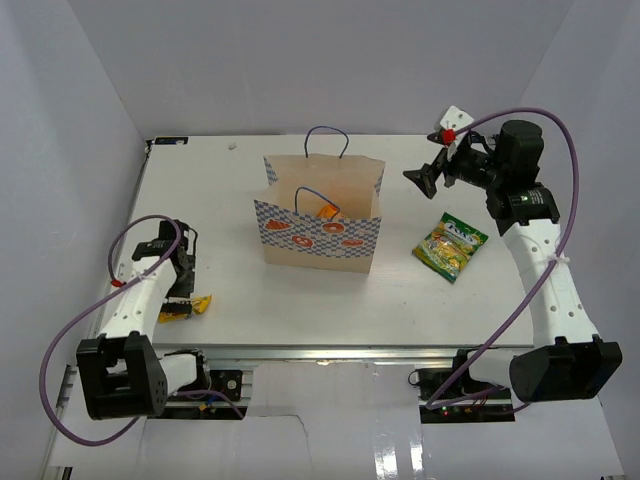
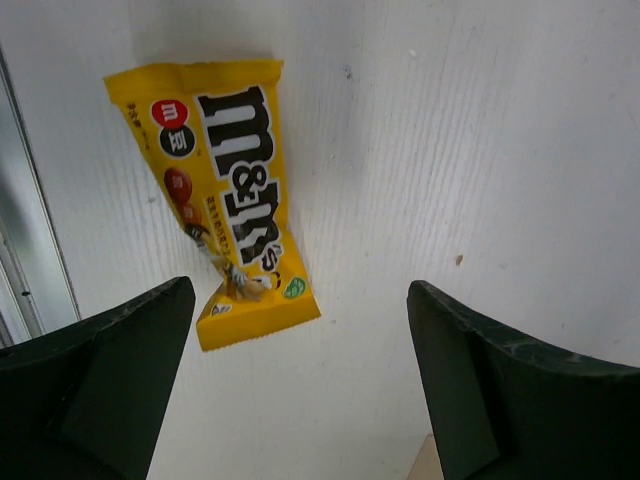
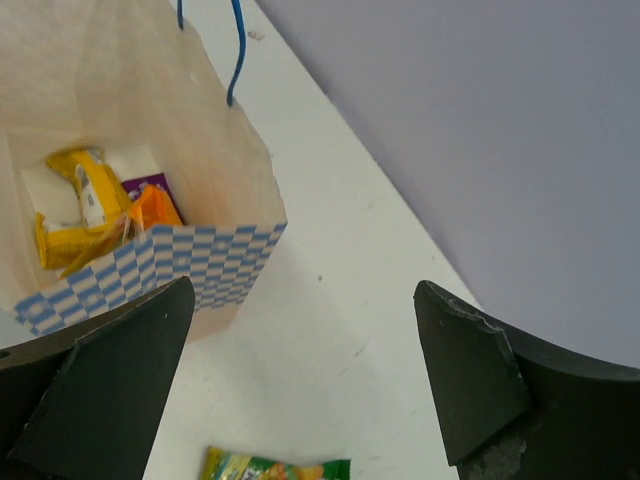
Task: Place the snacks into the paper bag
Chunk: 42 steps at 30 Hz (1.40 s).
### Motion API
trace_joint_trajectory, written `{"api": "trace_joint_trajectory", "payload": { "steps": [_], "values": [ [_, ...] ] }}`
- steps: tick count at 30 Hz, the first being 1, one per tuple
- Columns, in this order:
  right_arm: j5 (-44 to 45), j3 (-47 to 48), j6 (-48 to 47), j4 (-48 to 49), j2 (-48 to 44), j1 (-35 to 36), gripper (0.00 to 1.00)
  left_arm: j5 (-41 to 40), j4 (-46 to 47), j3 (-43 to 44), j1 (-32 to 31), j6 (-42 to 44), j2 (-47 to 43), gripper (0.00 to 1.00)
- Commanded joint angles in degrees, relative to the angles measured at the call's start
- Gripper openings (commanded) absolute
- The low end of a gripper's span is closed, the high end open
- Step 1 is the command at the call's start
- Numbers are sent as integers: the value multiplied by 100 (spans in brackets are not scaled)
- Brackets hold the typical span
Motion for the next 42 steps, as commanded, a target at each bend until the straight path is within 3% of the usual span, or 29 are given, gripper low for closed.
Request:
{"api": "trace_joint_trajectory", "payload": {
  "steps": [1,10,13,16,20,22,25,30,38,42],
  "values": [
    [-568,-225,-9,-434,-201,-409,96,339,632,-1,430,712,393,98],
    [-569,-497,-203,-998,-174,-629,97,771,1142,-106,1169,1187,1351,95],
    [-639,-576,-98,-1024,-113,-665,96,920,1361,-343,1265,1275,1449,90],
    [-683,-629,-53,-1068,-60,-920,96,1078,1721,-616,1319,1354,1440,78],
    [-710,-699,-44,-1121,-42,-1069,96,1184,1959,-774,1345,1521,1353,53],
    [-710,-735,-44,-1139,-51,-1113,96,1237,2117,-757,1345,1714,1239,46],
    [-736,-805,-27,-1165,-78,-1192,95,1544,2284,-635,1345,2056,1063,26],
    [-798,-928,-27,-1191,-95,-1324,95,2570,2644,-292,1345,2828,352,4],
    [-1061,-1042,-509,-1516,54,-1430,95,4162,4102,621,1187,3778,-861,1],
    [-1053,-1016,-817,-1920,265,-1439,94,5068,5149,1307,793,4174,-863,1]
  ]
}}
